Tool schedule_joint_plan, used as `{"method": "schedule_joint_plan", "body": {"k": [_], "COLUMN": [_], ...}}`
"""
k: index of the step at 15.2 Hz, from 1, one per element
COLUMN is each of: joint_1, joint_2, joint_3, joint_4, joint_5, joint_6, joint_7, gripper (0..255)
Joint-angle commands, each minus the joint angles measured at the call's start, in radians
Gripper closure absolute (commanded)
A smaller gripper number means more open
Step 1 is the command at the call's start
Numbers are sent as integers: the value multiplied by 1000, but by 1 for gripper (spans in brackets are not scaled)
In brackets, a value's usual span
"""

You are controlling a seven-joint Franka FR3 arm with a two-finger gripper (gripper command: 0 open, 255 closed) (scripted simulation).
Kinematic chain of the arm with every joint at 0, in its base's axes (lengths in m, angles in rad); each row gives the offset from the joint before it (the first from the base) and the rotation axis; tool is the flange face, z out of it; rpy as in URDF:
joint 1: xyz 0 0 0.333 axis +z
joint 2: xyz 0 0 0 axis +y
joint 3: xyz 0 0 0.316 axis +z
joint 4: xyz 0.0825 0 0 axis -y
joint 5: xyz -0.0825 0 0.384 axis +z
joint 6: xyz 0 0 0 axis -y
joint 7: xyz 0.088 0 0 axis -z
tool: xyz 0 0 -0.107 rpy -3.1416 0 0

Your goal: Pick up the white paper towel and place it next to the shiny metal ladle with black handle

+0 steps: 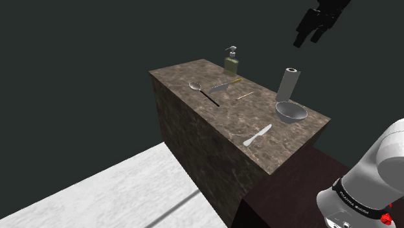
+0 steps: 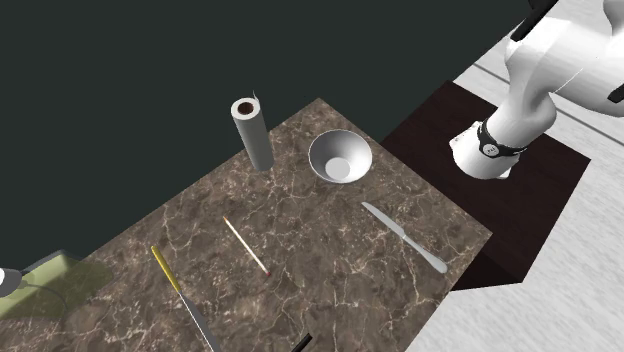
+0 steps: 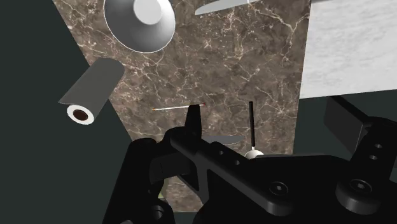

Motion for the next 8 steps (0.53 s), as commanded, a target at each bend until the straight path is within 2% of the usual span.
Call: {"method": "schedule_joint_plan", "body": {"k": [1,8], "joint_1": [0,-34], "joint_2": [0,78], "joint_3": [0,-135], "joint_4": [0,-66], "joint_5": [0,-64], "joint_6": [0,163], "joint_7": [0,-113], "gripper": [0,0]}}
